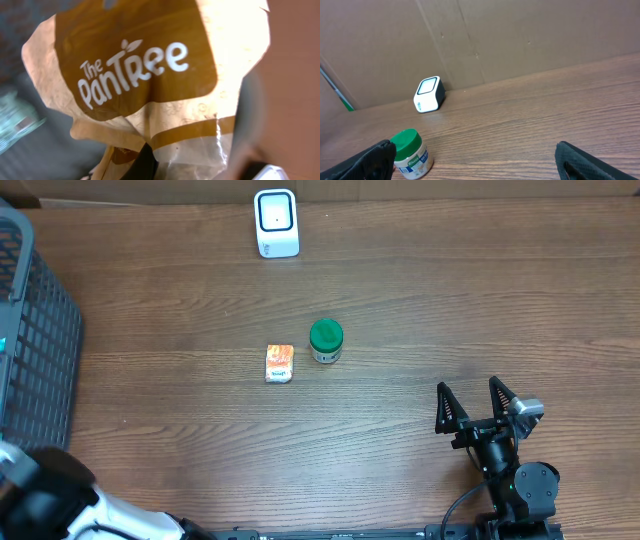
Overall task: Scan the item barcode
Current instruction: 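Lift the brown-labeled snack bag out and drop it beside the box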
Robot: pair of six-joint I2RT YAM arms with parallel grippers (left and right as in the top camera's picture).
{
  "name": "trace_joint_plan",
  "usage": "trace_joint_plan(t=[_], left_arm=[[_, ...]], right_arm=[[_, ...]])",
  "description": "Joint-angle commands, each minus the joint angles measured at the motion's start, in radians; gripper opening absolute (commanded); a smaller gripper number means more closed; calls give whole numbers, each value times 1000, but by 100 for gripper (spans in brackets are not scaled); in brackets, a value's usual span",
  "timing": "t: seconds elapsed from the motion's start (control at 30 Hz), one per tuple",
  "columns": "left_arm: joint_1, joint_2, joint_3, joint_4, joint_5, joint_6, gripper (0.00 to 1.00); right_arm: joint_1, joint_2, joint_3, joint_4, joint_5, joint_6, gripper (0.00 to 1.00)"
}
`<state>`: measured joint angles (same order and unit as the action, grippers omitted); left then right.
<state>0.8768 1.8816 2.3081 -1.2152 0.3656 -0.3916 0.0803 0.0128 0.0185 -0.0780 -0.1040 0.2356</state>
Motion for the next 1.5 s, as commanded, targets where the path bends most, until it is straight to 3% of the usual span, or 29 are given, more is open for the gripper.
trace_joint_plan(t=[0.0, 0.23, 0.43, 0.6, 0.77, 1.03, 1.23, 1.3, 1.37, 1.47], left_arm=[[-15, -140, 54, 0, 188, -39, 4], [-184, -252, 53, -131, 179, 86, 4], [-531, -214, 3, -266, -97, 211, 5], [-785, -129, -154, -360, -337, 212, 4], [-932, -42, -390, -262, -475, 212, 4], [-1038, 14, -710, 59, -480, 316, 5], [-1064, 14, -833, 208, -472, 404, 5], [-1071, 14, -853, 251, -470, 415, 11], [-1077, 14, -867, 294, -465, 414, 33], [-1081, 14, -873, 338, -400, 414, 56]], right_arm=[[5, -10, -11, 5, -2, 2, 100], [5, -10, -10, 5, -2, 2, 100], [5, -10, -10, 5, -2, 2, 100], [5, -10, -10, 5, -2, 2, 100], [5, -10, -11, 5, -2, 2, 100], [5, -10, -10, 5, -2, 2, 100], [5, -10, -11, 5, -2, 2, 100], [5, -10, -10, 5, -2, 2, 100], [5, -10, -11, 5, -2, 2, 100], [5, -10, -10, 5, -2, 2, 100]])
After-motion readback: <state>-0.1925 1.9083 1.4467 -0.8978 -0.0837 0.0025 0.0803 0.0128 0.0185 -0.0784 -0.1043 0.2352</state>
